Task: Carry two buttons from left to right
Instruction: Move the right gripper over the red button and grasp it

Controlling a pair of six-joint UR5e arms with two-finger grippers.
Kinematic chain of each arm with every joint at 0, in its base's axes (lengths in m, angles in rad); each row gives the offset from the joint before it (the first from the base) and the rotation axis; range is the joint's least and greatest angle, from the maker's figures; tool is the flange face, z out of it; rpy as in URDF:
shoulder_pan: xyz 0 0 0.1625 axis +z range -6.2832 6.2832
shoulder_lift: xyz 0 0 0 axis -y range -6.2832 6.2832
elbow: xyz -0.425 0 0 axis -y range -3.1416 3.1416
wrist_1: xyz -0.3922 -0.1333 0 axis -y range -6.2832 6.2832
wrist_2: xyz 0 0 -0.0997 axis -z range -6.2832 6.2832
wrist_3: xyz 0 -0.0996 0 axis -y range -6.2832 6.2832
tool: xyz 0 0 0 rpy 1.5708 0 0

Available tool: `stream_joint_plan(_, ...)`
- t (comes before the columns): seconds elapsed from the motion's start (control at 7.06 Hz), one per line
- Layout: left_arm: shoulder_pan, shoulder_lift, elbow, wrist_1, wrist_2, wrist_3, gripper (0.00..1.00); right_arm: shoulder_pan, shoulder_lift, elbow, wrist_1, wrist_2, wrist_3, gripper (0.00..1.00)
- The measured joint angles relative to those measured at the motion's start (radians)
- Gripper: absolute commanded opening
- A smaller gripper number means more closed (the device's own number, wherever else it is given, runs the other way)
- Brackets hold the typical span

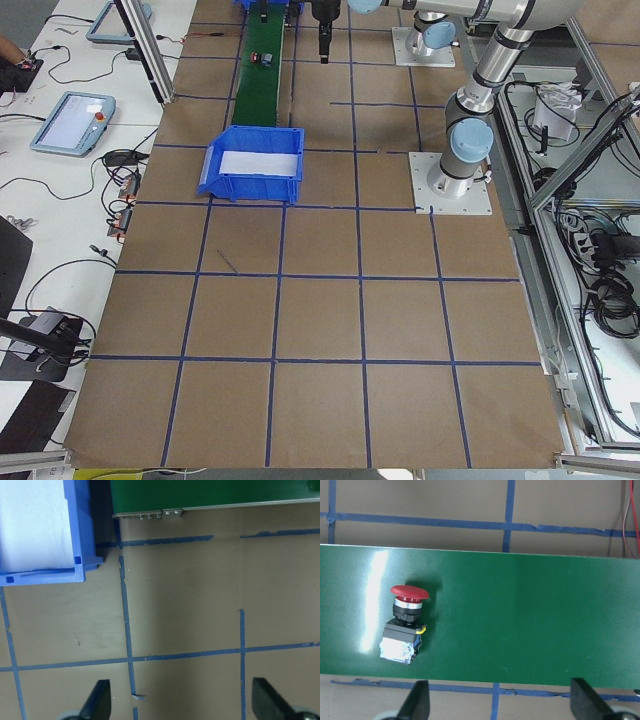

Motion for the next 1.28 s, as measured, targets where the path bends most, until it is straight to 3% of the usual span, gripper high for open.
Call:
stream_joint_plan(0.42,-0.002,-0.005,-0.004,-0.001,0.000,-0.001,1.00,0.040,0.030,0.032,-0.024,-0.036,0.270,1.00)
stream_joint_plan(0.85,-0.005,-0.007,-0.007,-0.002,0.002,0.000,1.00,0.101,0.107,0.041,-0.143,-0.038,0.411,0.98)
stream_joint_plan(1.13,-0.005,-0.007,-0.009,-0.001,0.001,0.001,1.00,0.105,0.131,0.045,-0.153,-0.036,0.441,0.71)
stream_joint_plan(1.28,-0.004,-0.011,-0.006,0.003,0.001,0.001,1.00,0.103,0.140,0.047,-0.149,-0.037,0.442,0.47)
